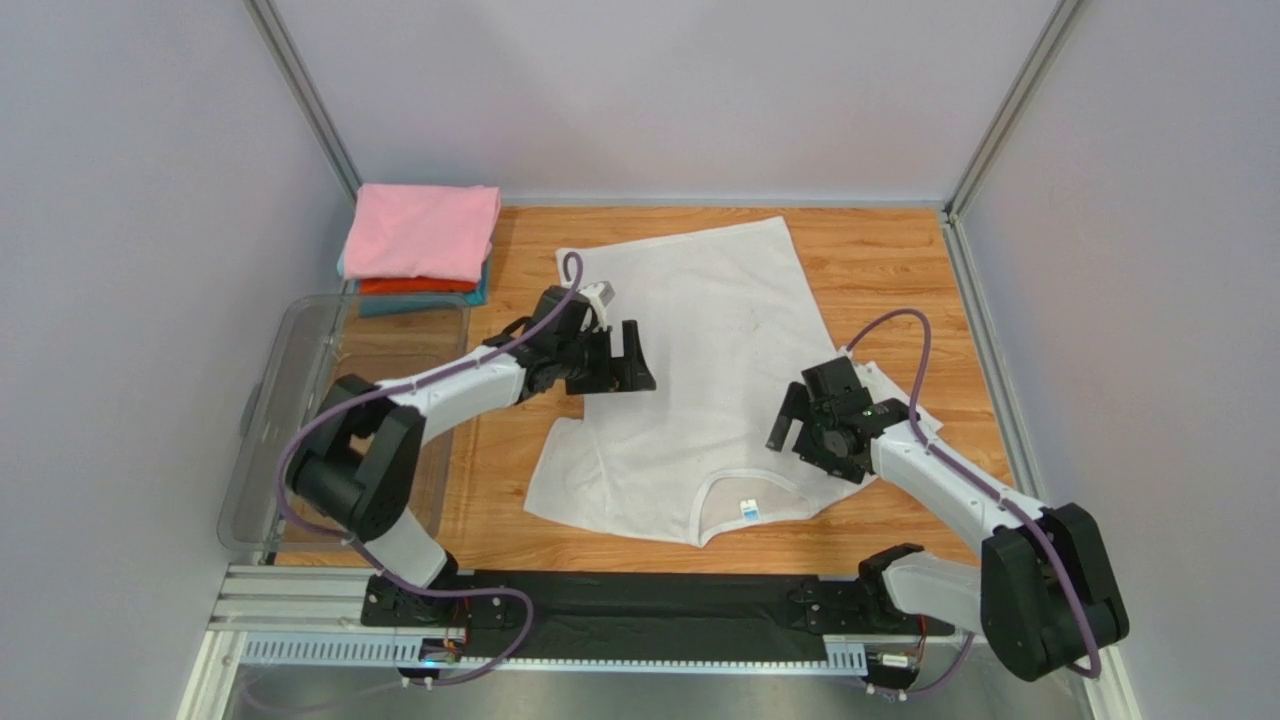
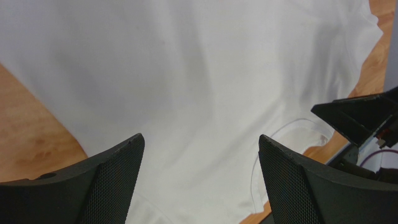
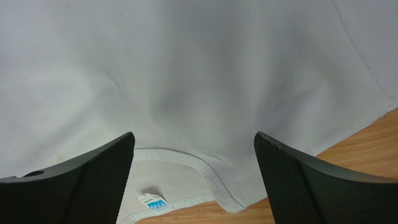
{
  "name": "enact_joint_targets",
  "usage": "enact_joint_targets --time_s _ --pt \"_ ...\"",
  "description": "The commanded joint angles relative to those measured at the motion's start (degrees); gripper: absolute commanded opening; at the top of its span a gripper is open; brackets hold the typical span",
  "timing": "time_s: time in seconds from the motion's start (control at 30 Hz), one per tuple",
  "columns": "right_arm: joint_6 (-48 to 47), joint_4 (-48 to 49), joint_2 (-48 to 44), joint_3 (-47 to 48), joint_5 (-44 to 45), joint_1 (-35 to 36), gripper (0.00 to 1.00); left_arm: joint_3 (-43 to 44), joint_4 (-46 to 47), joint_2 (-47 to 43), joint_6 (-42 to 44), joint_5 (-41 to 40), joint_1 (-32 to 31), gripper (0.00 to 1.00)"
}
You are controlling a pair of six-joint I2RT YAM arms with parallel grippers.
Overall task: Fold and stack the t-shirts
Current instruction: Flatten the tshirt out
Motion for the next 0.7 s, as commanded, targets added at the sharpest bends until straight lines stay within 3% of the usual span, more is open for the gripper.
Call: enact_joint_targets --time_s 0.0,0.2,0.33,0.43,0.67 --pt "0.4 4.2 2.2 -0.7 1.7 -3.5 1.00 6.8 -2.7 7.1 3.3 -0.1 0.6 0.97" --pt "-4.5 7.2 11.7 2.1 0.1 -10.4 1.00 7.9 -2.1 14.8 0.8 1.7 0.6 0.94" --pt "-6.3 8.7 18.8 6.9 -1.7 -13.1 0.96 1.7 1.7 14.6 -1.6 5.1 0.4 0.93" --pt "-6.8 8.6 23.4 10.8 -2.0 -14.4 1.00 -3.6 6.5 13.5 -4.9 7.3 -0.7 0.92" --pt "-11.4 3.8 37.3 29.6 -0.3 -15.3 1.00 -15.1 18.5 8.5 -16.1 5.2 -10.5 0.92"
